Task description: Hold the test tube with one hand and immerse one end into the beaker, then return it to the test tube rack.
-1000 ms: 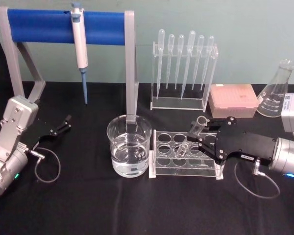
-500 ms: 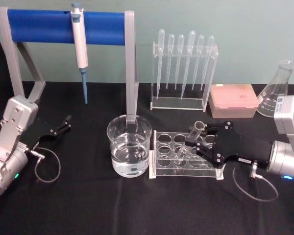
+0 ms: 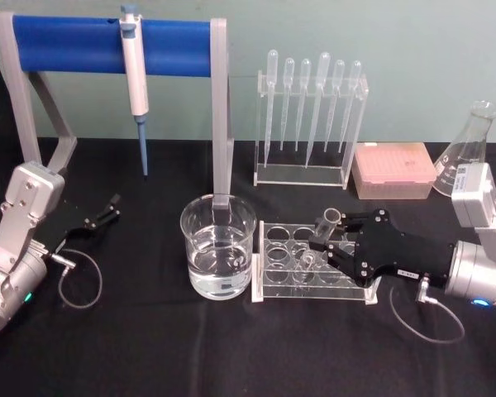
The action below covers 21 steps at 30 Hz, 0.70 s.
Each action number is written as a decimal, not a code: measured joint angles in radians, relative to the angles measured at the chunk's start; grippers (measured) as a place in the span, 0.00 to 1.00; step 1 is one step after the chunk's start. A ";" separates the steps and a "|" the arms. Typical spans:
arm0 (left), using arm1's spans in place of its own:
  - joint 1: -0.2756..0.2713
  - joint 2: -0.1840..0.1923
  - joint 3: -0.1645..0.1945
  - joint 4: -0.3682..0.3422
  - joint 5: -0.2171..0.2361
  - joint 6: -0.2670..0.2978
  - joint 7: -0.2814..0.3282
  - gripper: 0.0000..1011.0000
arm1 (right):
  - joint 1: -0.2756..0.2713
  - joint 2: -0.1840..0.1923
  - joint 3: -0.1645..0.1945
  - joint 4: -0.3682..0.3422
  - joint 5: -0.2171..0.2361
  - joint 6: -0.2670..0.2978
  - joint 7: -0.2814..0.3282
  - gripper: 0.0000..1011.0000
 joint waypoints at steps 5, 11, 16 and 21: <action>0.000 0.000 0.000 0.000 0.000 0.000 0.000 0.99 | 0.000 0.000 0.000 0.000 0.000 0.000 0.000 0.23; 0.000 0.000 0.000 0.000 0.000 0.000 0.000 0.99 | 0.000 0.000 0.000 -0.001 0.000 -0.002 0.001 0.23; 0.000 0.000 0.000 0.000 0.000 0.000 0.000 0.99 | 0.000 0.001 0.001 -0.001 0.000 -0.003 0.002 0.35; 0.000 0.000 0.000 0.000 0.000 0.000 0.000 0.99 | 0.000 0.001 0.001 -0.001 0.000 -0.003 0.003 0.48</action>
